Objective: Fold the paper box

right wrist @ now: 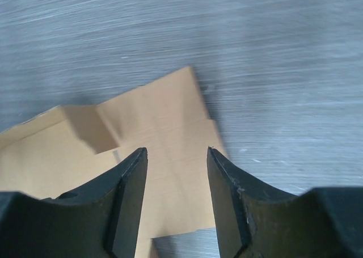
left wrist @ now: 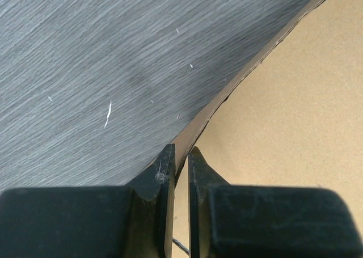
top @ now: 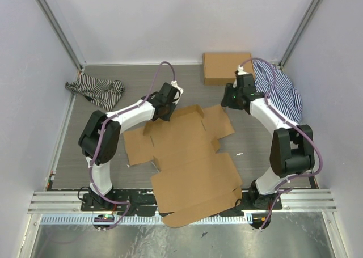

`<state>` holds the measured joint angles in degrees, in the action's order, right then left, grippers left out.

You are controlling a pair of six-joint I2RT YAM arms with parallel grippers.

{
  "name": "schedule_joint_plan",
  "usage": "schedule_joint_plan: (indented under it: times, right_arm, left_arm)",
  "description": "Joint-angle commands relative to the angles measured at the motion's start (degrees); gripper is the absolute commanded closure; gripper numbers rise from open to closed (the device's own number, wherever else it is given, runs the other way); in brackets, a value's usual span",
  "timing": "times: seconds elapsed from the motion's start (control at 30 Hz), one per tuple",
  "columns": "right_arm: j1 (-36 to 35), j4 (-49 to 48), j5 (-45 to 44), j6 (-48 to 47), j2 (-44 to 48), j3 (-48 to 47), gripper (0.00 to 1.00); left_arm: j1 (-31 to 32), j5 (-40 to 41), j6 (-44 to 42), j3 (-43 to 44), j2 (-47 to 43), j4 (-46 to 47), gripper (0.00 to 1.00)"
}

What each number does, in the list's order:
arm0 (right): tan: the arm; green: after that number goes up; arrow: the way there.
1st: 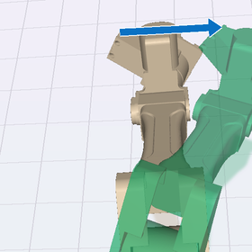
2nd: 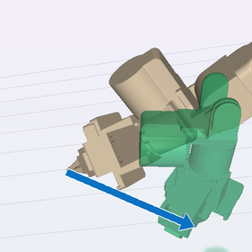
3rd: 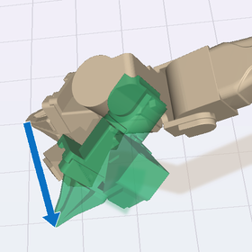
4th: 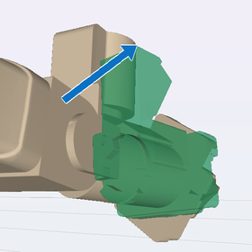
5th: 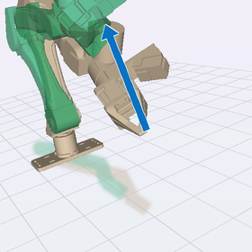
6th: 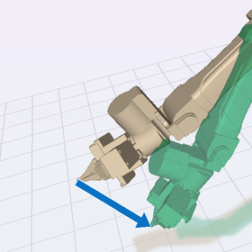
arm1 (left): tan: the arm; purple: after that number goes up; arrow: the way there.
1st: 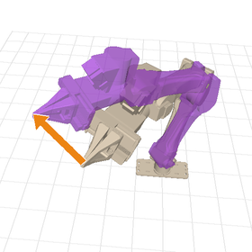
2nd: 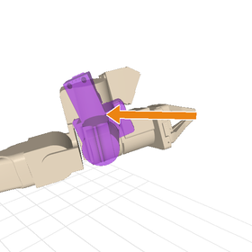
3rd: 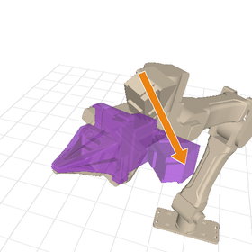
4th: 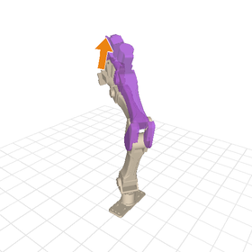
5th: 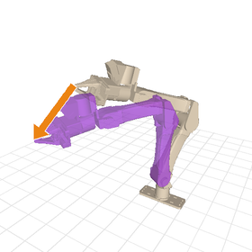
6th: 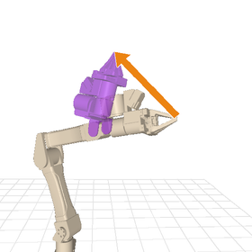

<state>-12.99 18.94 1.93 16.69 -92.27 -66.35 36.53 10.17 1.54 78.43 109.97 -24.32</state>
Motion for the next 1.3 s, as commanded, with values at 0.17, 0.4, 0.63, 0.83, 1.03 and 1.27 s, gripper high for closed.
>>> schedule_joint_plan:
  times: [0.17, 0.4, 0.63, 0.83, 1.03, 1.27]
  right_arm:
    - [7.8, 1.1, 5.7, 1.7, -1.6, 5.3, 0.48]
    - [8.4, 0.3, 6.0, 1.0, -2.2, 8.2, 0.47]
    - [8.9, -0.5, 8.5, 0.5, -4.6, 9.3, 0.48]
    - [9.0, -0.9, 8.2, 0.2, -4.7, 9.3, 0.48]
    - [9.0, -1.5, 10.5, 0.1, -5.2, 9.4, 0.5]
    - [9.0, -2.2, 13.8, -0.2, -3.4, 10.0, 0.66]
  left_arm:
    - [1.3, 1.7, -0.1, -1.9, -1.0, -0.9, 1.0]
    - [1.3, 1.9, -0.3, -1.6, -0.8, -1.5, 1.0]
    - [1.3, 2.3, -0.7, -1.7, -0.9, -1.7, 1.0]
    - [1.3, 2.7, -0.8, -1.9, -0.9, -1.8, 1.0]
    - [1.3, 2.6, -0.8, -1.9, -0.9, -2.0, 1.0]
    - [1.3, 2.2, -0.6, -1.5, -1.1, -2.1, 1.0]
